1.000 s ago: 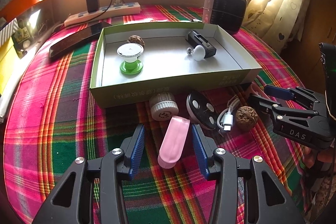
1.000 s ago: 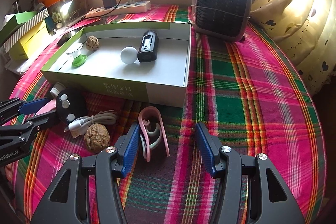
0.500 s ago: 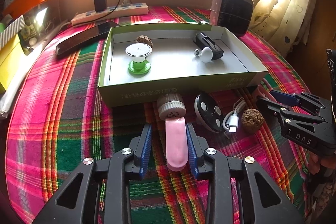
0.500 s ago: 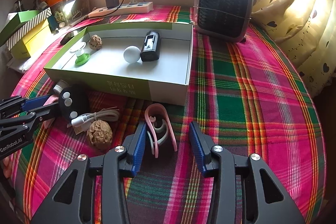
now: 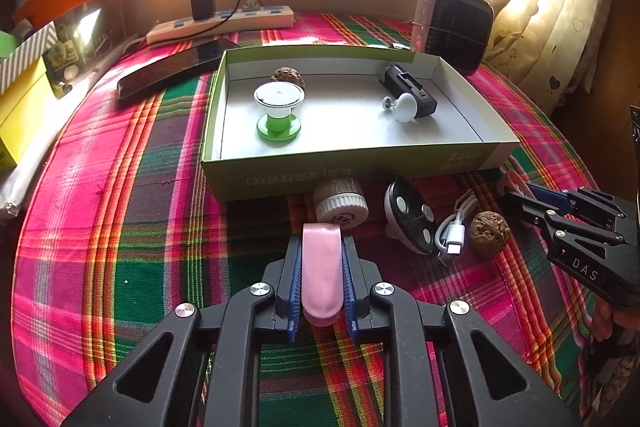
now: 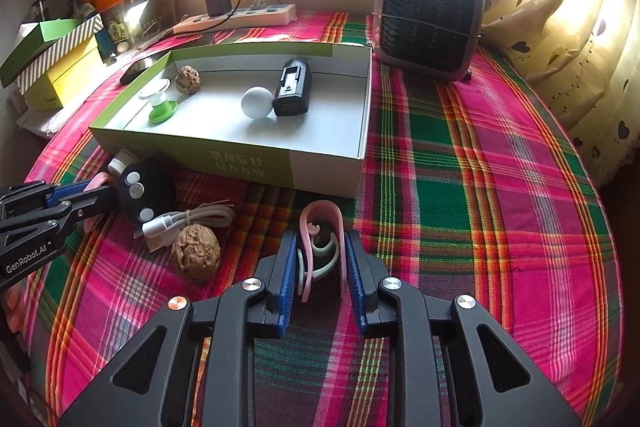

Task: Organize objects
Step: 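Grasp the pink clip with the left tool while the right tool grasps the pink hook, then carry the pink clip and pink hook over the tray with both tools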

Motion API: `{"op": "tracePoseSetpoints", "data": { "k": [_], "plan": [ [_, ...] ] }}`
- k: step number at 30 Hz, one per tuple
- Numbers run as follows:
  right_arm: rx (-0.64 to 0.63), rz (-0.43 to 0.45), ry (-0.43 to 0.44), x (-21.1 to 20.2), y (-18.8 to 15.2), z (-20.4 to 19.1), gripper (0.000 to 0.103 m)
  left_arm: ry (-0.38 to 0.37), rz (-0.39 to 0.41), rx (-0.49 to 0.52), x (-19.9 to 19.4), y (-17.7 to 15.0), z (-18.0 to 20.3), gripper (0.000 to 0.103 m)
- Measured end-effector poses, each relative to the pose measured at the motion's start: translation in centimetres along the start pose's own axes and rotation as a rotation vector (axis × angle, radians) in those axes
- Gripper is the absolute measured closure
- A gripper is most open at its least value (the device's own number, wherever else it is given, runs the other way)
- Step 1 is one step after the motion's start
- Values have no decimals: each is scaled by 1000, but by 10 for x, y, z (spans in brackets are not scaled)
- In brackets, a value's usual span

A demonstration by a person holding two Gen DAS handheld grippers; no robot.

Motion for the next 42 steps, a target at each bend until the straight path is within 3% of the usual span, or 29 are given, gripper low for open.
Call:
{"op": "tracePoseSetpoints", "data": {
  "k": [28, 42],
  "plan": [
    [17, 0, 0, -3, -1, 4, 79, 3, -6, 8, -2, -2, 2, 87],
    [18, 39, 25, -22, 10, -4, 79, 5, 56, 29, -24, 11, 5, 87]
  ]
}}
Point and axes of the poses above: each gripper's, at about its wrist camera, not at the fingertips, and x roughly the way its jaws point, z to its right, y to its top, the point moved 7 cm from there along x, roughly the way its jaws point, and after that the axes turned 6 degrees about y, right-handed, at the moved point
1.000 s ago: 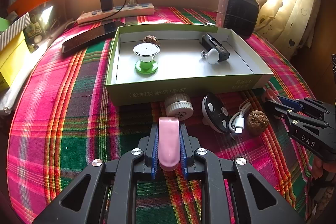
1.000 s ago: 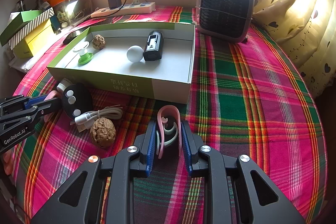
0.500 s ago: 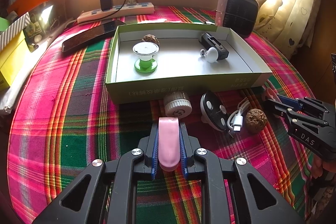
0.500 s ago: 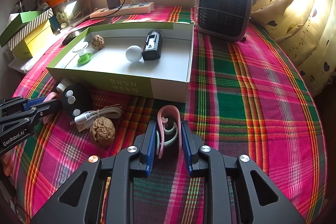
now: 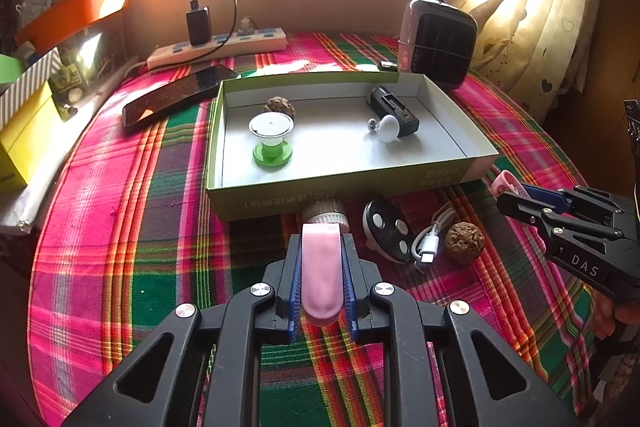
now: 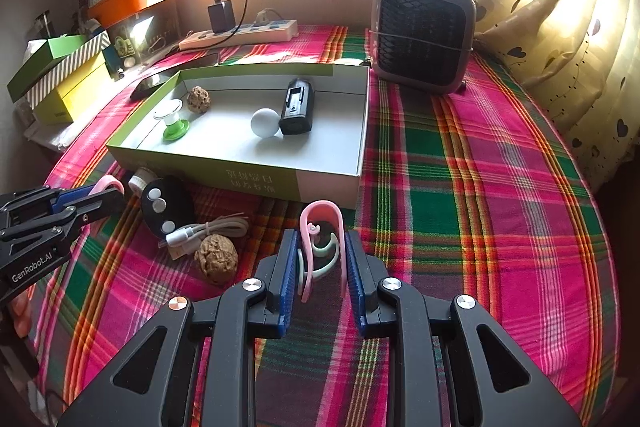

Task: Organize objects
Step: 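Carry the pink clip and pink hook over the tray with both tools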

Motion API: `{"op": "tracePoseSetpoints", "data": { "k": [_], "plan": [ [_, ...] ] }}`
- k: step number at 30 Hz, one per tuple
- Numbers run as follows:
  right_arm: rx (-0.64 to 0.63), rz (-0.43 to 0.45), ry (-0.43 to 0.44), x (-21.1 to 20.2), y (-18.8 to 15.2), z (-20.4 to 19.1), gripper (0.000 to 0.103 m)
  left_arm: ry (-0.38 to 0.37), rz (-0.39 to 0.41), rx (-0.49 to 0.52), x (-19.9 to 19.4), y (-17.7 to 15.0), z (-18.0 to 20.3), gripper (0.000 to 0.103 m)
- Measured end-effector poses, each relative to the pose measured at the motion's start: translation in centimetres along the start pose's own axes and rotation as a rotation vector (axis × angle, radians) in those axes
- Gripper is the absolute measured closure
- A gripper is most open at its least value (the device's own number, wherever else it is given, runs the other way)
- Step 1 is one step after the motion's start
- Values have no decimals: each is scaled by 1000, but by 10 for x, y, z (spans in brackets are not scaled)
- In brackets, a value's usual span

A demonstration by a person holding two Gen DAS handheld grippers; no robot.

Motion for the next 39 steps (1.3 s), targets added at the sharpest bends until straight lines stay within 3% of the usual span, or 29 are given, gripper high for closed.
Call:
{"op": "tracePoseSetpoints", "data": {
  "k": [18, 29, 39],
  "plan": [
    [5, 37, 29, -5, 36, -5, 79, -48, 51, 22, -6, 43, 11, 87],
    [26, 28, 9, 19, 67, 3, 79, -84, 33, 16, 17, 73, 16, 87],
    [31, 14, -12, 52, 100, 12, 79, -68, 14, 15, 50, 98, 15, 87]
  ]
}}
Point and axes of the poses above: each gripper's, at about its wrist camera, not at the fingertips, and x roughly the way its jaws point, z to its right, y to its top, the point moved 7 cm from there along x, roughly the way its jaws point, and after that the axes turned 6 degrees about y, right-handed, at the moved point
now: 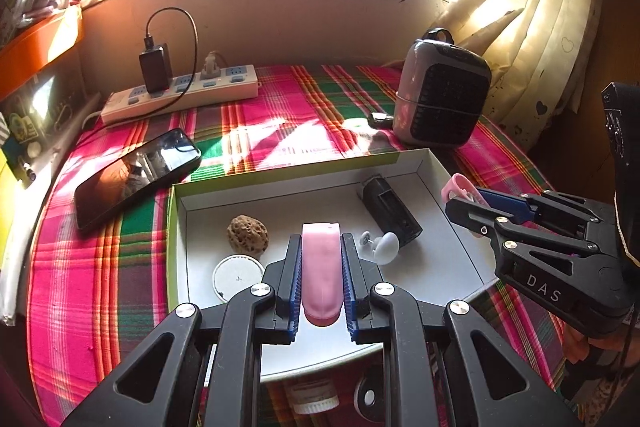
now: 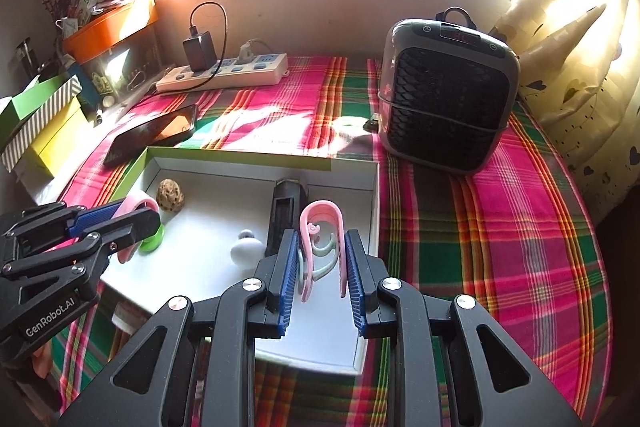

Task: Organize objects
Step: 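Carry the pink clip and pink hook over the tray with both tools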

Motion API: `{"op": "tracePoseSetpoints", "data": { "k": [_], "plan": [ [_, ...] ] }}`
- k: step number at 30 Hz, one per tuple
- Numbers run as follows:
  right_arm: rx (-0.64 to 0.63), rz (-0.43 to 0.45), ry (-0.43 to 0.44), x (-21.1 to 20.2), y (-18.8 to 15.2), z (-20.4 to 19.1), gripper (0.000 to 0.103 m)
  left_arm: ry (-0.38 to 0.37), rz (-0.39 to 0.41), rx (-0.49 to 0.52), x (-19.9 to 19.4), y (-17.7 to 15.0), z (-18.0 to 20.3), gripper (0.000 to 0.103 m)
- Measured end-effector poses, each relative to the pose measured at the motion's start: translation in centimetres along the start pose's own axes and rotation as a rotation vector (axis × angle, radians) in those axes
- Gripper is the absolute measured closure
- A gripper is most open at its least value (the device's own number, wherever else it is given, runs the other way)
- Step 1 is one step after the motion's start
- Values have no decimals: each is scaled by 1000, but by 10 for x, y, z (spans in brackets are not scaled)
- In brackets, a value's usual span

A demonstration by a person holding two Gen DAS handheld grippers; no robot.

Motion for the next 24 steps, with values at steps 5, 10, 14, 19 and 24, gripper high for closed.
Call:
{"op": "tracePoseSetpoints", "data": {
  "k": [5, 10, 14, 19, 24],
  "plan": [
    [2, -28, -6, 19, 9, 6, 78, -6, -23, 5, 18, 8, 2, 87],
    [11, -47, -3, 33, 14, 10, 78, -13, -39, -17, 33, 15, 3, 87],
    [26, -60, 7, 41, 14, 12, 78, -7, -50, -12, 44, 20, 5, 87],
    [34, -72, 11, 48, 13, 13, 78, -1, -64, -10, 56, 22, 7, 87],
    [36, -75, 16, 53, 13, 13, 78, 10, -79, -6, 66, 22, 8, 87]
  ]
}}
Point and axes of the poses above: each gripper's, at about its wrist camera, not at the fingertips, and x roughly the way its jaws point, z to its right, y to its top, the point moved 7 cm from there along x, roughly the way its jaws point, and after that the axes turned 6 degrees about y, right-handed, at the moved point
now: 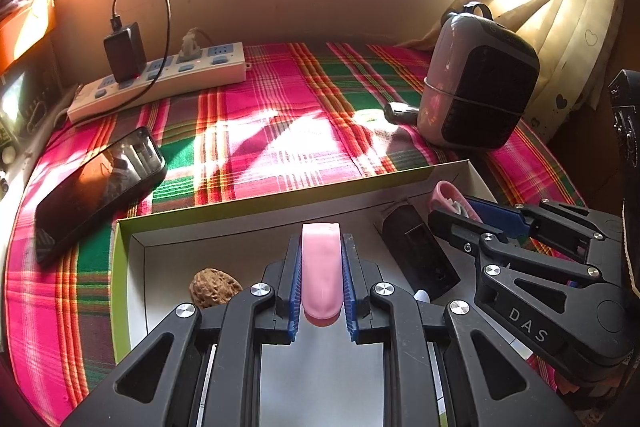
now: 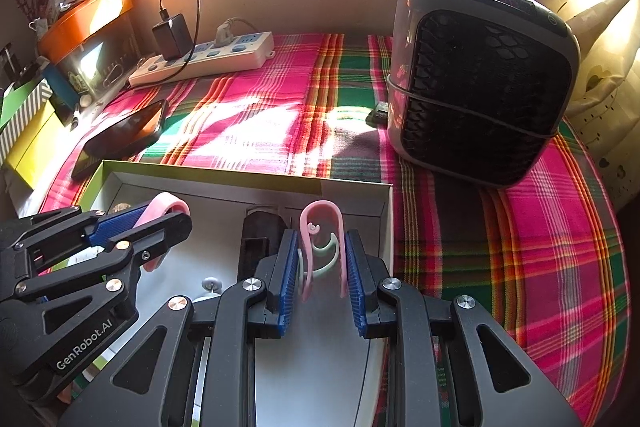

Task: Organize objects
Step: 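Carry the pink clip and pink hook over the tray with both tools, then lower both objects into the tray and open both tools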

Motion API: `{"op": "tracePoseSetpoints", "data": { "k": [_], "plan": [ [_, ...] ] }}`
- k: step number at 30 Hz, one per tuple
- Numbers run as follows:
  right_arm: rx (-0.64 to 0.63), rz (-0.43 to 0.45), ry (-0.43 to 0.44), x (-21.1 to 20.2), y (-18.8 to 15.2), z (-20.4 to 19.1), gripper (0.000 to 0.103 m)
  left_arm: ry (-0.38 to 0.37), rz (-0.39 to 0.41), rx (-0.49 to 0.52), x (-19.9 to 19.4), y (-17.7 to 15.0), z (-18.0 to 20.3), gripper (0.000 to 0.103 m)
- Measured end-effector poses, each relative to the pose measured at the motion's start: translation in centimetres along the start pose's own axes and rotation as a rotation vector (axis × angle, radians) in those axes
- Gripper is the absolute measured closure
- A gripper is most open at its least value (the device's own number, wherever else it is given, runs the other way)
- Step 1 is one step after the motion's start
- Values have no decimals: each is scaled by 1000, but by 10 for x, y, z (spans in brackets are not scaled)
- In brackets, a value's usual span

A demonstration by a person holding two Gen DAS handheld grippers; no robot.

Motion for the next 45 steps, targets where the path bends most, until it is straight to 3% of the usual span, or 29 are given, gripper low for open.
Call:
{"op": "tracePoseSetpoints", "data": {
  "k": [30, 37, 45],
  "plan": [
    [11, -2, -12, 3, 0, -2, 78, 10, -42, -9, 14, -1, -2, 86],
    [13, -1, -17, 2, -1, -2, 78, 28, -34, 0, 13, -1, -2, 78],
    [17, 3, -25, 0, -2, -1, 76, 26, -24, 2, 9, -3, -3, 77]
  ]
}}
Point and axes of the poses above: each gripper's, at about its wrist camera, not at the fingertips, and x roughly the way its jaws point, z to its right, y to its top, the point moved 7 cm from there along x, roughly the way its jaws point, and after that the axes turned 6 degrees about y, right-handed, at the moved point
